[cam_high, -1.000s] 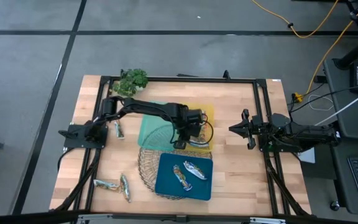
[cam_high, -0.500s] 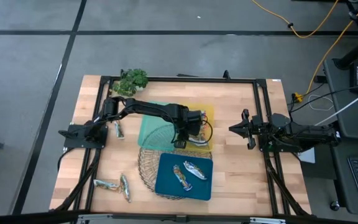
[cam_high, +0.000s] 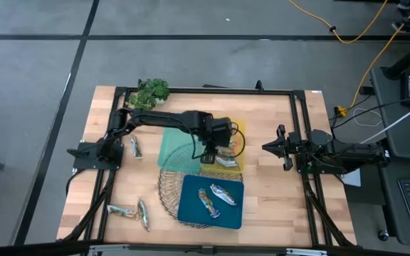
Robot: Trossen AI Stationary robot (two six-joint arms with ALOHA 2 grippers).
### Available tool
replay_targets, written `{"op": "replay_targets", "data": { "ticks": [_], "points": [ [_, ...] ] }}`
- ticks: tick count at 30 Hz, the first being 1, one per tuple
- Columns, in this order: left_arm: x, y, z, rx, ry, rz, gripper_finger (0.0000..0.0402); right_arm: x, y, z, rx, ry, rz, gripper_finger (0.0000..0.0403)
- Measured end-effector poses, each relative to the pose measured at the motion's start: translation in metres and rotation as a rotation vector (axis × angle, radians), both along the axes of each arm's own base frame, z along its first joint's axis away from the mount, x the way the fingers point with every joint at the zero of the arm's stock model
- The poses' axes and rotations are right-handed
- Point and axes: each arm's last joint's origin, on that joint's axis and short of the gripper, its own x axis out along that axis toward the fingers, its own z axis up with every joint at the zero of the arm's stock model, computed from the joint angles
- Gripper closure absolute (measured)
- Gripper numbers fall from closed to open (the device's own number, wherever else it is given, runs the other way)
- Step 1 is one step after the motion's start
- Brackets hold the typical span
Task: Pick and place Granola Bars by type
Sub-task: Put the yellow granola bar into the green bin
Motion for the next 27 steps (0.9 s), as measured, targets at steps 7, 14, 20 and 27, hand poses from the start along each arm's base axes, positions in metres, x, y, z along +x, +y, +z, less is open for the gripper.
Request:
{"op": "replay_targets", "data": {
  "ticks": [7,14,20,27],
  "points": [
    [-0.017,0.003,0.059,0.075,-0.123,0.125,0.0235,0.0,0.0,0.0,0.0,0.0,0.0,0.037],
    [-0.051,0.002,0.107,0.087,-0.199,0.271,0.024,0.0,0.0,0.0,0.0,-0.001,0.0,0.037],
    [-0.085,0.002,0.128,0.124,-0.133,0.378,0.0241,0.0,0.0,0.0,0.0,-0.001,0.0,0.037],
    [-0.119,0.007,0.134,0.157,0.039,0.482,0.0254,0.0,0.0,0.0,0.0,-0.001,0.0,0.037]
  ]
}}
